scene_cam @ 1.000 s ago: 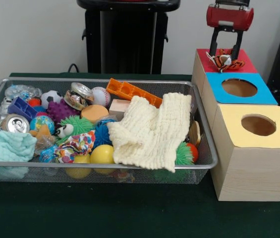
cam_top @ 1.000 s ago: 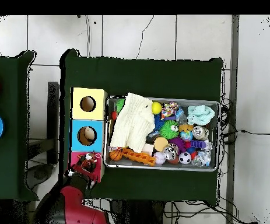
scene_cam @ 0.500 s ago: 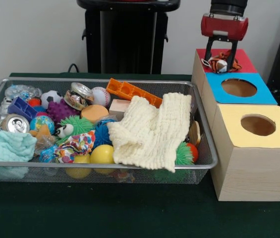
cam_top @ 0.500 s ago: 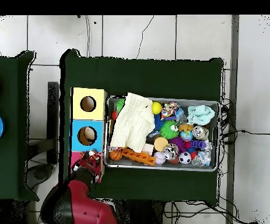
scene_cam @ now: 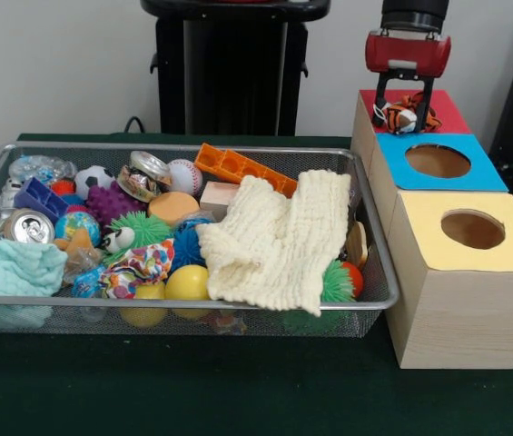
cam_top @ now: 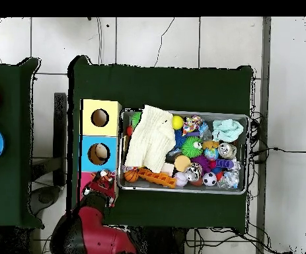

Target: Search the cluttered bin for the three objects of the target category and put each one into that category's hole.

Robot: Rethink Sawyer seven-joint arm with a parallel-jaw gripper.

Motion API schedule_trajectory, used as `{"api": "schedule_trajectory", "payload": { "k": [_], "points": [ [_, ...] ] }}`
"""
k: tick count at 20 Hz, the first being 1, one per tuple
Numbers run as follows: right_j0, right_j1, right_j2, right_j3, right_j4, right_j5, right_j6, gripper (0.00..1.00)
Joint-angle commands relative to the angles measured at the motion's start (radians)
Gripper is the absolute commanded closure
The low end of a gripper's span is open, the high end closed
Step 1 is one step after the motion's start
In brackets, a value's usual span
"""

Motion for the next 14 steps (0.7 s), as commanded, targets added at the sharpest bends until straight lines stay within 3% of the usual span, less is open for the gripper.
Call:
{"api": "schedule_trajectory", "payload": {
  "k": [1, 7, 14],
  "points": [
    [-0.063, 0.194, 0.089, -0.038, -0.030, -0.040, 0.253, 0.00],
    [0.007, 0.188, 0.043, -0.033, 0.049, -0.070, 0.253, 0.00],
    [-0.026, 0.188, 0.076, -0.018, 0.023, -0.091, 0.283, 0.00]
  ]
}}
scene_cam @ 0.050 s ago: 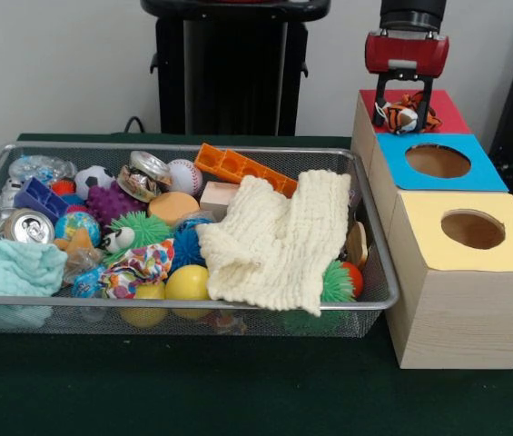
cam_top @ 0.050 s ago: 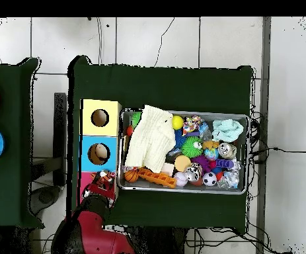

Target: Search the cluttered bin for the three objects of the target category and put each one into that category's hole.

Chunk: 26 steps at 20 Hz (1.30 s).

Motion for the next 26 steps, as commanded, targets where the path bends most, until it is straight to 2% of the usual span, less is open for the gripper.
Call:
{"api": "schedule_trajectory", "payload": {
  "k": [1, 11, 12, 26],
  "points": [
    [-0.046, 0.157, 0.084, -0.035, 0.043, 0.027, 0.285, 0.00],
    [-0.032, 0.096, 0.074, 0.008, 0.049, 0.061, 0.271, 0.00],
    [-0.023, 0.097, 0.066, 0.007, 0.053, 0.058, 0.261, 1.00],
    [-0.024, 0.086, 0.078, 0.014, 0.050, 0.056, 0.280, 1.00]
  ]
}}
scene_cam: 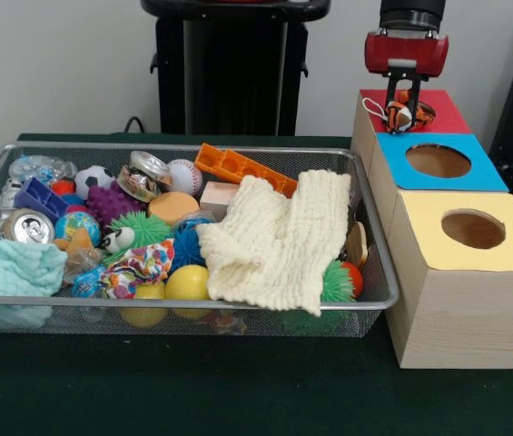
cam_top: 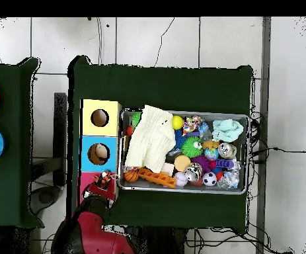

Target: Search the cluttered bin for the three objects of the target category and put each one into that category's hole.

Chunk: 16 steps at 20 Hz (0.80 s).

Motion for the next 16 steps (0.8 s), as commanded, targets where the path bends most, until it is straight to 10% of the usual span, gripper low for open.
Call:
{"api": "schedule_trajectory", "payload": {
  "k": [1, 6, 16],
  "points": [
    [-0.026, 0.084, 0.078, 0.009, 0.049, 0.066, 0.280, 1.00],
    [0.004, 0.073, 0.064, 0.018, 0.084, 0.082, 0.272, 1.00],
    [0.282, 0.061, -0.066, 0.072, 0.363, 0.070, 0.192, 1.00]
  ]
}}
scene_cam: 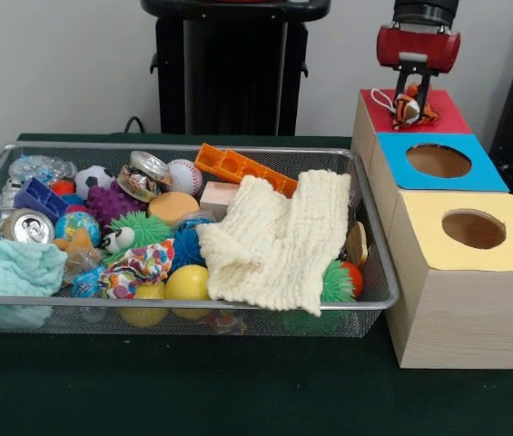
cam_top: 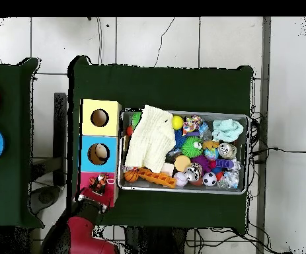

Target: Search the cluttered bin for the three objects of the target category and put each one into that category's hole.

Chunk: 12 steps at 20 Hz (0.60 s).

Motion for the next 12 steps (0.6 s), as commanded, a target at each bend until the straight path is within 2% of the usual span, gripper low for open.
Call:
{"api": "schedule_trajectory", "payload": {
  "k": [1, 3, 9, 12],
  "points": [
    [0.152, 0.062, -0.027, 0.064, 0.202, 0.059, 0.189, 1.00],
    [0.186, 0.074, -0.031, 0.069, 0.233, 0.039, 0.205, 1.00],
    [0.222, 0.101, -0.031, 0.073, 0.250, 0.026, 0.233, 1.00],
    [0.202, 0.112, -0.023, 0.074, 0.212, 0.012, 0.255, 1.00]
  ]
}}
